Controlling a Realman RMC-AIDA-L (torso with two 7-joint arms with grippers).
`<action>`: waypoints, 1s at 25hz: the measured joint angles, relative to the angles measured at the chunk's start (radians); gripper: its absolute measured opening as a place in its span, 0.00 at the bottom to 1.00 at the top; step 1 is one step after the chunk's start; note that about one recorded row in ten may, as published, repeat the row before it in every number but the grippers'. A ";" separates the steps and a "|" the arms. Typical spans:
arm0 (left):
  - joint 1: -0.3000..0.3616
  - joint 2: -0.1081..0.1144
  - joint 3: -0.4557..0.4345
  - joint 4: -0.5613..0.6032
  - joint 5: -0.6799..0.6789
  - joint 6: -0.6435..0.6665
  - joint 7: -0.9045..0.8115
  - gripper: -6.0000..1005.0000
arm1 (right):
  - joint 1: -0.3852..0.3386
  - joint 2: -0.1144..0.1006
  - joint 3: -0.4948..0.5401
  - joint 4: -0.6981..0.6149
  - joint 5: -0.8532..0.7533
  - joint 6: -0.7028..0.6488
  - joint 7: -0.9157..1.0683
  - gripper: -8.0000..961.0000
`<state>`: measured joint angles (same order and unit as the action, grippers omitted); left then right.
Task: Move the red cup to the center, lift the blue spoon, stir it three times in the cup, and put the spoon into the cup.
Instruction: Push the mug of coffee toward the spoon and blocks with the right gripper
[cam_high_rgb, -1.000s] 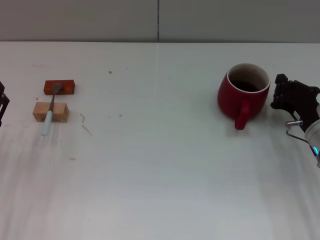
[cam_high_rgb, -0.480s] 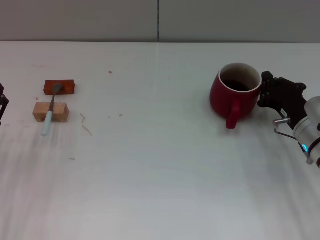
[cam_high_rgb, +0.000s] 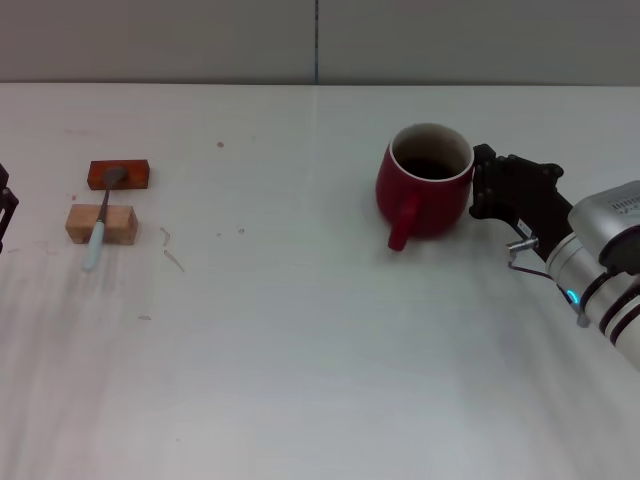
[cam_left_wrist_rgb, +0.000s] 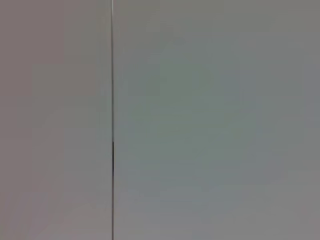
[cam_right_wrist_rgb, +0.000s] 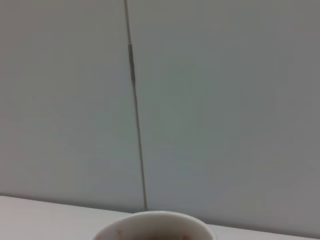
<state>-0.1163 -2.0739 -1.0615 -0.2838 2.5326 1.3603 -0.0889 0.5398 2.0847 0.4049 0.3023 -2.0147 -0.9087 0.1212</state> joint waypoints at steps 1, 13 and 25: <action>0.001 0.000 0.000 0.000 0.000 0.000 0.000 0.82 | 0.004 0.000 0.000 0.010 -0.011 0.011 0.000 0.04; 0.003 0.000 0.000 0.000 0.000 0.001 0.000 0.82 | 0.018 0.001 0.000 0.050 -0.041 0.023 0.001 0.04; -0.001 0.000 0.000 0.000 0.000 -0.001 0.000 0.82 | 0.037 0.002 -0.007 0.076 -0.078 0.033 0.002 0.05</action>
<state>-0.1174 -2.0739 -1.0615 -0.2838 2.5326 1.3593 -0.0889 0.5771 2.0862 0.3980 0.3786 -2.0925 -0.8756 0.1233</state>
